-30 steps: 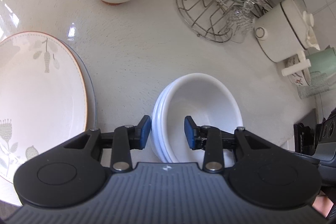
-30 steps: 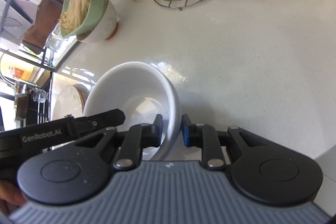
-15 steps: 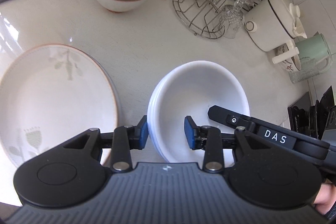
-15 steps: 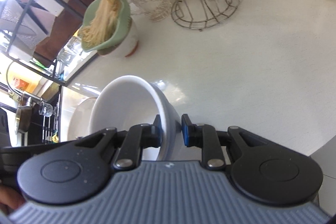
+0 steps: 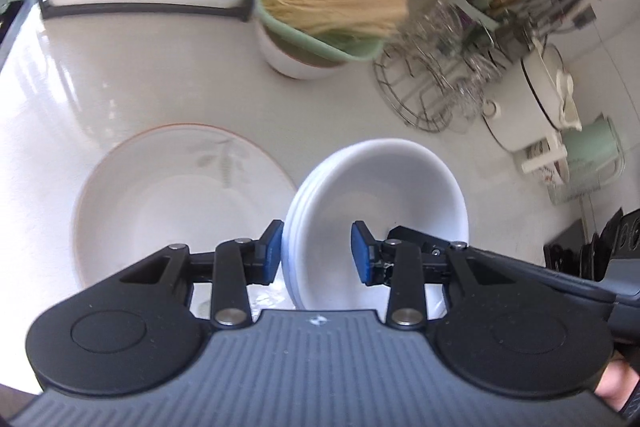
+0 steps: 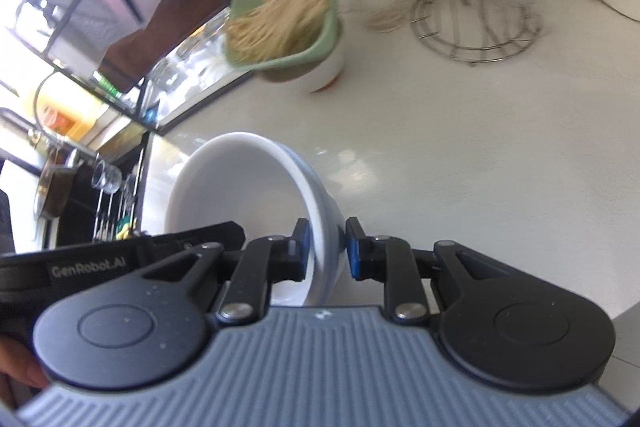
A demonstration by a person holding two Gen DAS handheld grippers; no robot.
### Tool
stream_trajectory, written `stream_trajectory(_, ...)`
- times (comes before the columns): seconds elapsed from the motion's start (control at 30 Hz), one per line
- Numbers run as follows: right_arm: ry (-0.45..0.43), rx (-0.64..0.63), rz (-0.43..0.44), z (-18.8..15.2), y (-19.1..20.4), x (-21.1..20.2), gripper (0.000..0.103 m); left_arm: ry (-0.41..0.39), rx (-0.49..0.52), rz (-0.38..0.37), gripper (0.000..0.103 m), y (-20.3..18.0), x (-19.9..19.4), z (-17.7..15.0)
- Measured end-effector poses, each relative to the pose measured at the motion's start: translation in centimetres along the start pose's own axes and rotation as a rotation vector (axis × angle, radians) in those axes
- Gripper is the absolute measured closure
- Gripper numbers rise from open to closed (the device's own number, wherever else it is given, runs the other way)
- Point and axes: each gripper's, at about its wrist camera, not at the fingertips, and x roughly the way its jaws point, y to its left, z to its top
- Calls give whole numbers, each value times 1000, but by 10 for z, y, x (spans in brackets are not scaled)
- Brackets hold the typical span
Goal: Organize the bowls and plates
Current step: 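Carry the white bowl with both grippers over the plate stack and lower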
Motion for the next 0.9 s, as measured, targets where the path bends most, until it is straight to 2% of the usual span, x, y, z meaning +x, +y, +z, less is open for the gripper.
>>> stream_trajectory(0.17,18,-29,27,-5,28,16,81,-34,-22,32,63,25,-17,-1)
stream_trajectory(0.43,44,-78,28,-14,62,45,81,-25,-61,68,63,70,-19,-6)
stream_trajectory(0.8,104,-58,-29,-14,65,79,81,10,-70,57,63,91,7,-4)
stream_trajectory(0.9,122,-46,-27,-13,65,85,81,13,-103,59,63,97,11,-1)
